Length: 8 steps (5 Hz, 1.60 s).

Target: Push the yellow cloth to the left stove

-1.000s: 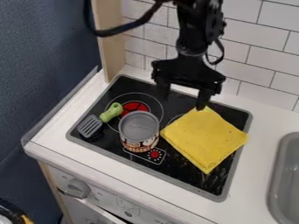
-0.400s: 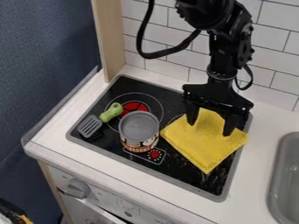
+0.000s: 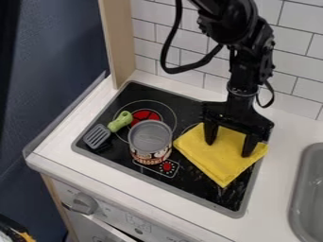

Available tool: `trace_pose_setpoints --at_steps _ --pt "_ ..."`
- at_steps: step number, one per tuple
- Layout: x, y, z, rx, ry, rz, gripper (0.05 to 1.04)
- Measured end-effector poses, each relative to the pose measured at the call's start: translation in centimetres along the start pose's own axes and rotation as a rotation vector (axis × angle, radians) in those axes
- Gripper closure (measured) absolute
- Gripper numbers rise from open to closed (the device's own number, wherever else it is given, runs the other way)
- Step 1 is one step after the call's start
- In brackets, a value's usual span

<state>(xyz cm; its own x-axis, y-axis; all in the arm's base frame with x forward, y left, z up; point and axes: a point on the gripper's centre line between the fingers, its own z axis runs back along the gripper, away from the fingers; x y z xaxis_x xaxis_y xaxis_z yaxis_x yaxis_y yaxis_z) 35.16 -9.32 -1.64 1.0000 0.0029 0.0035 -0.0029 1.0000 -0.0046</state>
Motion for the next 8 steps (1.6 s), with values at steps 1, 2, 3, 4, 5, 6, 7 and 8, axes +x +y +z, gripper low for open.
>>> trace_pose_setpoints --at_steps 1,2,3,4,5,6,7,8 --pt "0.5 0.8 -0.1 0.000 -0.002 0.012 0.083" --pt "0.8 2.5 -0.2 0.011 0.002 0.061 0.083" --pt "1.4 5.4 -0.1 0.039 -0.007 0.120 0.083" --pt "2.2 9.1 0.4 0.057 -0.016 0.188 0.083" --pt "2.7 11.4 0.2 0.065 -0.005 0.239 0.083" --pt "3.3 14.0 0.1 0.056 -0.002 0.293 0.083" --pt "3.1 17.1 0.1 0.051 -0.001 0.370 0.083" --pt "2.7 19.7 0.2 0.054 -0.002 0.435 0.083"
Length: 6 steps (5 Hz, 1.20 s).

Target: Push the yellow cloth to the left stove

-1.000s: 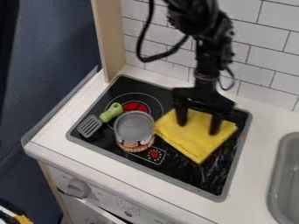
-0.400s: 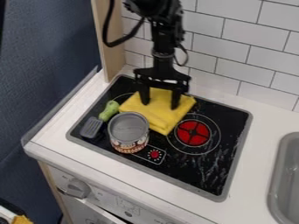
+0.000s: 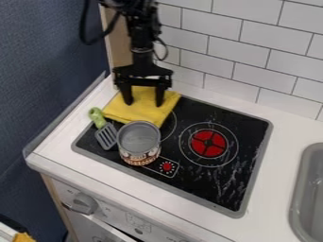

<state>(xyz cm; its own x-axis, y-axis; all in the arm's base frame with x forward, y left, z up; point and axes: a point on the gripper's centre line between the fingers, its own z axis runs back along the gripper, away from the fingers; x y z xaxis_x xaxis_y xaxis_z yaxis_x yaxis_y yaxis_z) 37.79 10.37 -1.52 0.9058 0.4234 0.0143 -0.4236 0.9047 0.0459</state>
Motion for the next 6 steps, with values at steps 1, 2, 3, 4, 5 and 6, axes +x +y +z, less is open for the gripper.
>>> trace_pose_setpoints --at_steps 1,2,3,4,5,6 --pt "0.2 1.2 -0.1 0.008 0.001 0.030 0.083" --pt "0.1 1.3 -0.1 0.012 0.003 0.027 0.083" --pt "0.2 1.2 0.0 0.014 0.002 0.022 0.083" --pt "0.0 1.2 1.6 0.017 -0.031 0.033 0.083" --pt "0.1 1.1 4.9 0.040 -0.102 0.036 0.083" --pt "0.0 0.9 6.8 0.048 -0.146 0.041 0.083"
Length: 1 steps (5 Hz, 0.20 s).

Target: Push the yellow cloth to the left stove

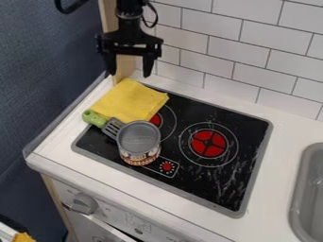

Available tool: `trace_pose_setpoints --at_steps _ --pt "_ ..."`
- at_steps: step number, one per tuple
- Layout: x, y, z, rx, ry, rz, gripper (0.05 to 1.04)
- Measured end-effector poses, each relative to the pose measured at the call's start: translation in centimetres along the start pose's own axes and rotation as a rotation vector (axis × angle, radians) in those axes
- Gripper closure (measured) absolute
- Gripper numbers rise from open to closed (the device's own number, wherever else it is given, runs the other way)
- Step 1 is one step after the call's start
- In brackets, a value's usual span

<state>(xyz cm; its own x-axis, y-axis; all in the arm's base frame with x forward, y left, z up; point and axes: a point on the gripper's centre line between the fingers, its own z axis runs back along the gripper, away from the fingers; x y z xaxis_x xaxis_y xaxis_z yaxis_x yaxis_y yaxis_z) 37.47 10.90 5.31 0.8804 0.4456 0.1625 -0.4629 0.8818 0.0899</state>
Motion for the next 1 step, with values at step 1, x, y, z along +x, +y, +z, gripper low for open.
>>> trace_pose_setpoints --at_steps 1 --pt "-0.54 0.62 -0.16 0.038 0.010 0.022 0.083"
